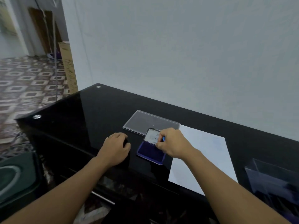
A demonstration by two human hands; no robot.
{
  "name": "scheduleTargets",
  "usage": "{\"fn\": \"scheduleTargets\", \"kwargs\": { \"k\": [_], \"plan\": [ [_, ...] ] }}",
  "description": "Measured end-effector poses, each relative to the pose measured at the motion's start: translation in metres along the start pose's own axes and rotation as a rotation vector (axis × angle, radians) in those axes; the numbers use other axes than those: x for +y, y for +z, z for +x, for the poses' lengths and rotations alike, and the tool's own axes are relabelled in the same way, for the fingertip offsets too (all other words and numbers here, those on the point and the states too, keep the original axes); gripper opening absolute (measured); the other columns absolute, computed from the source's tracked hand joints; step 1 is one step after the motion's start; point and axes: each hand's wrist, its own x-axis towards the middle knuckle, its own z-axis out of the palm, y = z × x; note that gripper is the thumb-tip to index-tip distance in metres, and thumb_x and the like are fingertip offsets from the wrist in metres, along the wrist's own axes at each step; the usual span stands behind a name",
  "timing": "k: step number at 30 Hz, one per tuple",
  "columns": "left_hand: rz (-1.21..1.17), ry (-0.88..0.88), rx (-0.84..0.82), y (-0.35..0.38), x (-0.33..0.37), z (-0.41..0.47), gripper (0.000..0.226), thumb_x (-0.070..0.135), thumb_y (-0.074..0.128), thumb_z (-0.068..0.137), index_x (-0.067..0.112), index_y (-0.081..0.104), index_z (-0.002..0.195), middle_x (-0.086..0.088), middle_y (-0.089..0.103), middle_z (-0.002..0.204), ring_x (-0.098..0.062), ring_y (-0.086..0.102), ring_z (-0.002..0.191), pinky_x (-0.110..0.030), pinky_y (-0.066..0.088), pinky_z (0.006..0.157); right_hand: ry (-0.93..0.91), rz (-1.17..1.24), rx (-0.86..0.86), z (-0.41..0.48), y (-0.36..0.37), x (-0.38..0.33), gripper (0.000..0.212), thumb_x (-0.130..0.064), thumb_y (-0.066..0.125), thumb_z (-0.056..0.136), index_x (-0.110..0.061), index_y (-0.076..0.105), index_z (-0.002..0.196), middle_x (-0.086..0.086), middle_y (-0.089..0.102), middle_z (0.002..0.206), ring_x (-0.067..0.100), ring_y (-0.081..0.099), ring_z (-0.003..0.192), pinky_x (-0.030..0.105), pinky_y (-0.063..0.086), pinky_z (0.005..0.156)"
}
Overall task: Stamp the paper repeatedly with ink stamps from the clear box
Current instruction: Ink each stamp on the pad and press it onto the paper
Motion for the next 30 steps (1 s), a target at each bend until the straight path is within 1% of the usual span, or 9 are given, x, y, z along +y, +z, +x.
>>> {"fn": "scheduleTargets", "kwargs": {
  "k": [1, 3, 5, 7, 10, 17, 21, 26, 30],
  "plan": [
    [0.009, 0.012, 0.015, 0.001, -0.001, 0.000, 0.039, 0.032, 0.052, 0.095, 0.010, 0.059, 0.126, -0.005, 0.057, 0.135, -0.022, 0.046, 0.130, -0.039, 0.033, 0.112, -0.002, 0.004, -0.005, 0.003, 0.005, -0.003, 0.014, -0.019, 0.069, 0.089, -0.018, 0.062, 0.077, 0.006, 0.068, 0.091, 0.022, 0.064, 0.080, 0.024, 0.046, 0.057],
    [0.032, 0.030, 0.036, 0.005, -0.003, -0.002, 0.042, 0.036, 0.047, 0.095, 0.012, 0.058, 0.127, -0.004, 0.055, 0.137, -0.021, 0.043, 0.133, -0.042, 0.029, 0.115, -0.010, 0.003, -0.016, 0.009, 0.013, -0.009, 0.013, -0.022, 0.065, 0.091, -0.017, 0.060, 0.081, 0.006, 0.067, 0.094, 0.024, 0.064, 0.084, 0.031, 0.050, 0.065],
    [0.043, 0.016, 0.036, 0.009, -0.004, -0.005, 0.042, 0.036, 0.045, 0.099, 0.016, 0.053, 0.134, 0.000, 0.045, 0.146, -0.019, 0.033, 0.141, -0.047, 0.016, 0.120, -0.021, -0.019, -0.018, 0.014, 0.020, -0.015, 0.011, -0.024, 0.060, 0.093, -0.017, 0.058, 0.085, 0.007, 0.067, 0.095, 0.026, 0.063, 0.085, 0.041, 0.056, 0.074],
    [0.066, 0.017, 0.049, 0.015, -0.006, -0.008, 0.044, 0.036, 0.043, 0.101, 0.019, 0.047, 0.140, 0.001, 0.037, 0.153, -0.018, 0.024, 0.146, -0.047, 0.010, 0.121, -0.036, -0.053, -0.024, 0.018, 0.026, -0.019, 0.011, -0.025, 0.056, 0.095, -0.016, 0.055, 0.089, 0.008, 0.066, 0.097, 0.027, 0.063, 0.086, 0.043, 0.056, 0.074],
    [0.104, 0.027, 0.081, 0.020, -0.007, -0.011, 0.046, 0.039, 0.038, 0.101, 0.022, 0.043, 0.144, 0.001, 0.033, 0.156, -0.018, 0.021, 0.148, -0.045, 0.011, 0.123, -0.037, -0.094, -0.045, 0.025, 0.031, -0.023, 0.012, -0.027, 0.054, 0.097, -0.018, 0.050, 0.091, 0.008, 0.064, 0.095, 0.024, 0.061, 0.083, 0.036, 0.050, 0.067],
    [0.124, 0.032, 0.121, 0.023, -0.008, -0.012, 0.046, 0.041, 0.035, 0.100, 0.024, 0.043, 0.142, 0.005, 0.034, 0.155, -0.016, 0.022, 0.147, -0.044, 0.013, 0.123, -0.057, -0.145, -0.035, 0.032, 0.047, -0.023, 0.012, -0.026, 0.057, 0.094, -0.017, 0.051, 0.088, 0.005, 0.060, 0.087, 0.023, 0.058, 0.080, 0.035, 0.046, 0.066],
    [0.125, 0.033, 0.140, 0.025, -0.008, -0.012, 0.044, 0.039, 0.038, 0.099, 0.023, 0.046, 0.139, 0.005, 0.038, 0.152, -0.016, 0.026, 0.145, -0.043, 0.014, 0.122, -0.039, -0.112, -0.008, 0.029, 0.059, -0.018, 0.024, -0.023, 0.053, 0.095, -0.025, 0.038, 0.077, 0.001, 0.055, 0.079, 0.022, 0.054, 0.078, 0.031, 0.036, 0.058],
    [0.134, 0.024, 0.145, 0.025, -0.006, -0.011, 0.044, 0.040, 0.037, 0.099, 0.024, 0.046, 0.138, 0.006, 0.039, 0.151, -0.015, 0.026, 0.145, -0.043, 0.014, 0.122, -0.043, -0.082, 0.022, 0.027, 0.063, -0.016, 0.011, -0.025, 0.051, 0.096, -0.021, 0.046, 0.087, 0.002, 0.062, 0.086, 0.020, 0.058, 0.079, 0.033, 0.047, 0.061],
    [0.137, 0.019, 0.155, 0.025, -0.006, -0.011, 0.044, 0.041, 0.038, 0.098, 0.024, 0.048, 0.137, 0.006, 0.040, 0.150, -0.015, 0.027, 0.144, -0.044, 0.014, 0.121, -0.055, -0.075, 0.019, 0.028, 0.064, -0.015, 0.010, -0.025, 0.053, 0.097, -0.021, 0.048, 0.089, 0.002, 0.063, 0.086, 0.020, 0.059, 0.080, 0.033, 0.051, 0.065]
  ]
}}
